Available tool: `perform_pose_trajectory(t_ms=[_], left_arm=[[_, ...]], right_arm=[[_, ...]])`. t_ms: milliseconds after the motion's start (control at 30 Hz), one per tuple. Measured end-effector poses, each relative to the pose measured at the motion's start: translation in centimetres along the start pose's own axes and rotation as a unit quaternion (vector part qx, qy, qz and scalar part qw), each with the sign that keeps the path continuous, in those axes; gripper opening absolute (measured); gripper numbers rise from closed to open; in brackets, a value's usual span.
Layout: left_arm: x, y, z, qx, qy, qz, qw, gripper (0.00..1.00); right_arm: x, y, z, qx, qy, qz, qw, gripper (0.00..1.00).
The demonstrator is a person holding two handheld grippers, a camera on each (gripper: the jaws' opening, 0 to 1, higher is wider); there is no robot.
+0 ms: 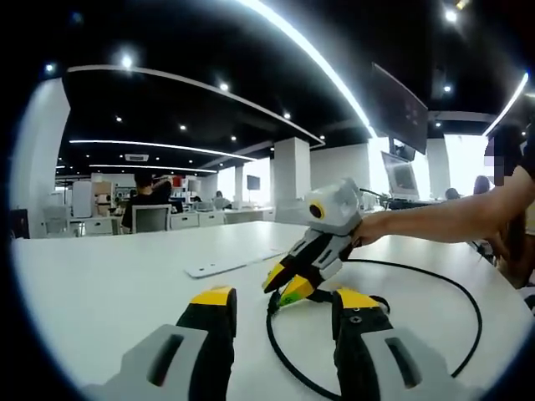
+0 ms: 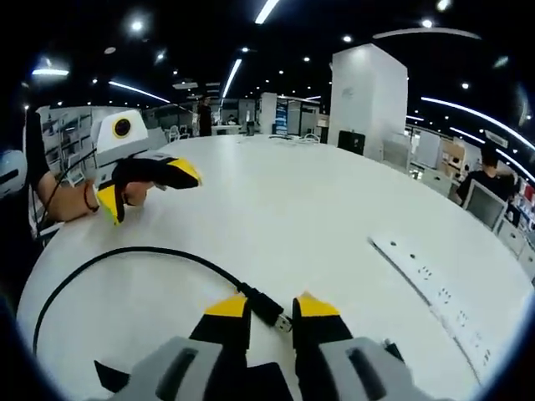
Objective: Find the charging cable on the desk, coil it up and secure with Velcro.
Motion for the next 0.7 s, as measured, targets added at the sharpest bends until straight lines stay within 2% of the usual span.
perform_pose_trajectory(t_ms=[300,700], left_arm=[[-0.1,0.1,-0.1,0.0,0.001,-0.003,1.0,0.46],[-0.2,0.2,0.1,-0.003,0.0,-0.003,1.0,0.46]], right_arm=[[0.3,0.6,0.5,-0.008,0.023,0.01,0.9997,0.14],[0.3,1.1,1.1,-0.011,0.022,0.005,0.9997,0.08]])
Point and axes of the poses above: the point that each gripper's makers call its tool centre point, and the gripper's own axes: y roughly backward along the fingers, z roughly to its left, x roughly out of its underside, the point moved 2 cm from there along y, roughly backward along the fingers, and after that the axes turned 5 degrees about x, right-handed, at the moved point
